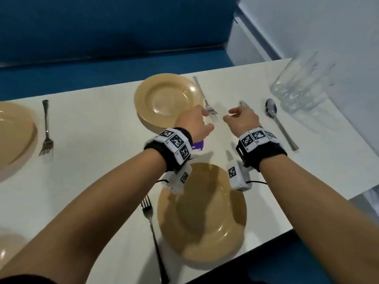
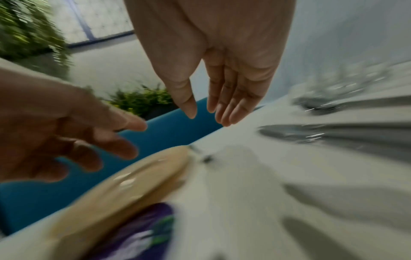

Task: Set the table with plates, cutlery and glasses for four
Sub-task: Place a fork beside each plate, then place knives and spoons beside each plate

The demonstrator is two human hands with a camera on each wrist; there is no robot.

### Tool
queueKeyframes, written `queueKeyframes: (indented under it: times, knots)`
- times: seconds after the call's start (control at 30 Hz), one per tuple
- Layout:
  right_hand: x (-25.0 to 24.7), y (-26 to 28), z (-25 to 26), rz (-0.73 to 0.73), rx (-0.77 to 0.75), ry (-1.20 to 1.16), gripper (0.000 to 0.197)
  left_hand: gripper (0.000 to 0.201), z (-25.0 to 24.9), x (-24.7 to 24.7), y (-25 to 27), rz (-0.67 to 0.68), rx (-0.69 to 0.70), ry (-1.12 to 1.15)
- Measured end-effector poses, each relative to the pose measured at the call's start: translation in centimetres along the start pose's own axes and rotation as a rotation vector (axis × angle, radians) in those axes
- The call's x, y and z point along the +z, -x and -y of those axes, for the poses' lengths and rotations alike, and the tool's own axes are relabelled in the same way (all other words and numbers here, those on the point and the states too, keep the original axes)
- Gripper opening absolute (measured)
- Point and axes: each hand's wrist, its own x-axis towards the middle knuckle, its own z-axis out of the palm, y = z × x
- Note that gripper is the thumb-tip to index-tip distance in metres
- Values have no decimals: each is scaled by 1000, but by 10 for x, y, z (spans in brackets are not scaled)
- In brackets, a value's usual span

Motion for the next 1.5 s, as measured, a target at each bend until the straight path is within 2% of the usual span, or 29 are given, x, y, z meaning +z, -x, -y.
queueKeyframes:
  times: [0.1, 0.2, 0.37, 0.53, 0.67, 0.97, 1.23, 1.37, 1.5]
  knots:
    - [-51, -37, -72, -8, 84, 65, 30, 41, -45, 67, -26, 98, -57, -87]
    - [-91, -73, -131, -17, 134, 134, 30, 29, -81, 123, -51, 167, -142, -128]
    - [-115, -104, -178, 45, 117, 197, 33, 34, -104, 174, -77, 103, -282, -152]
    - [-108, -113, -182, 156, 16, 261, 34, 40, -109, 191, -89, 13, -385, -108]
    - [-108, -119, -181, 186, 14, 292, 26, 39, -114, 191, -93, -26, -427, -63]
    - [-115, -124, -181, 232, 14, 278, 26, 36, -128, 193, -103, -22, -441, -96]
    - [-122, -138, -187, 343, -32, 289, 21, 27, -151, 210, -116, -63, -432, -138]
    - [-125, -150, -188, 410, -23, 267, 20, 39, -159, 212, -122, -62, -517, -65]
    - [-133, -156, -186, 438, -16, 237, 20, 35, -150, 209, -114, -27, -579, 11]
